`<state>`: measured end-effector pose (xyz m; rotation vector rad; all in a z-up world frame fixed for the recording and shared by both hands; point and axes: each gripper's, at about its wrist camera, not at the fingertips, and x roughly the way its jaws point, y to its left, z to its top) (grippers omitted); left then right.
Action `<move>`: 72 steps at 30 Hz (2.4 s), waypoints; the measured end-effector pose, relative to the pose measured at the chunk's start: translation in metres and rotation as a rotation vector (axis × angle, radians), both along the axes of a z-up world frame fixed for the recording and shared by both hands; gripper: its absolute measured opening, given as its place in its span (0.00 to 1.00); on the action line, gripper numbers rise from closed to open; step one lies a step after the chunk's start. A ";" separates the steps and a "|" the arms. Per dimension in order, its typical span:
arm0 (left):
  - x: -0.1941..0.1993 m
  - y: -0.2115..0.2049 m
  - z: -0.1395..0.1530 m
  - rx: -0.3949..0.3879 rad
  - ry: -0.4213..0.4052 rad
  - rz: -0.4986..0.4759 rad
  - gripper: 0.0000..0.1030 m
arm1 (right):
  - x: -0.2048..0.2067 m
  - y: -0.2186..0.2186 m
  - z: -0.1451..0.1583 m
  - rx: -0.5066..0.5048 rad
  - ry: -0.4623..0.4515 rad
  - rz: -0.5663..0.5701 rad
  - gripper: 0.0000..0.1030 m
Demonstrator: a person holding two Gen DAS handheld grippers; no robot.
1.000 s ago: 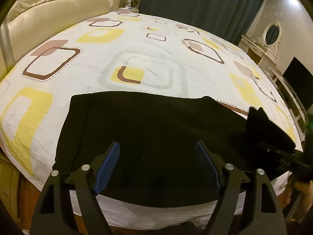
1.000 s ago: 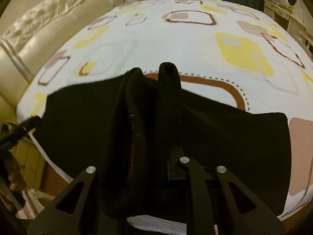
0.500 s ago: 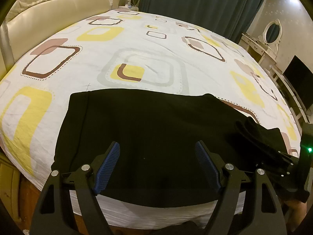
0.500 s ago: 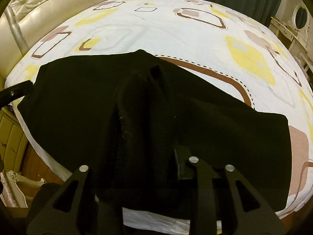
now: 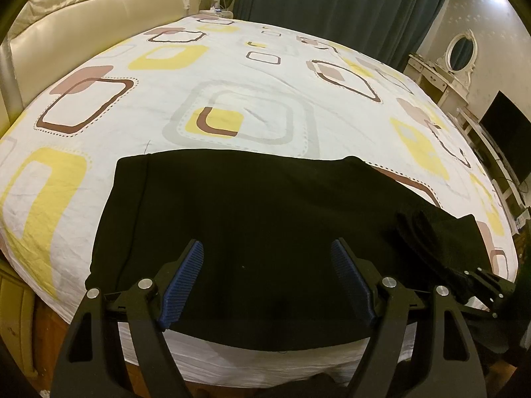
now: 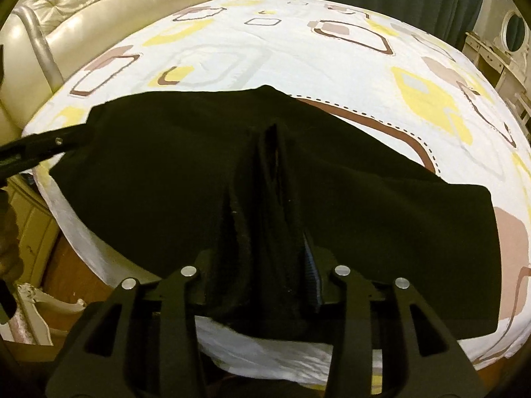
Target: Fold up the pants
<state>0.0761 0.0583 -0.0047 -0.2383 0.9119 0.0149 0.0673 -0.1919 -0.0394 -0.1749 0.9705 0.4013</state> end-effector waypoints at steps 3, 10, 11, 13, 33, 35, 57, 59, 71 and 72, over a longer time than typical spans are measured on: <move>0.000 -0.001 0.000 0.003 0.002 -0.003 0.76 | -0.007 0.007 0.008 0.032 -0.005 0.028 0.39; 0.000 -0.001 0.000 0.003 0.003 -0.004 0.76 | -0.004 0.015 -0.005 0.078 0.063 0.043 0.39; 0.000 -0.001 0.000 0.002 0.003 -0.005 0.76 | -0.004 0.014 -0.008 0.086 0.072 0.039 0.39; 0.000 -0.001 0.000 0.002 0.003 -0.005 0.76 | -0.002 0.013 -0.016 0.101 0.097 0.034 0.39; 0.001 -0.005 -0.007 0.021 0.016 -0.032 0.76 | 0.065 -0.215 0.048 0.461 0.036 -0.309 0.58; 0.002 -0.005 -0.008 0.014 0.021 -0.031 0.76 | 0.083 -0.255 0.026 0.495 0.120 -0.400 0.58; 0.000 -0.013 -0.009 0.044 0.025 -0.071 0.76 | 0.082 -0.312 -0.057 0.845 0.357 -0.435 0.40; 0.000 -0.011 -0.010 0.032 0.028 -0.064 0.76 | 0.062 -0.316 -0.054 0.867 0.365 -0.414 0.45; -0.001 -0.009 -0.008 0.028 0.022 -0.056 0.76 | 0.010 -0.320 -0.069 0.705 0.390 -0.397 0.23; -0.001 -0.008 -0.008 0.029 0.021 -0.055 0.76 | 0.010 -0.319 -0.069 0.697 0.382 -0.398 0.23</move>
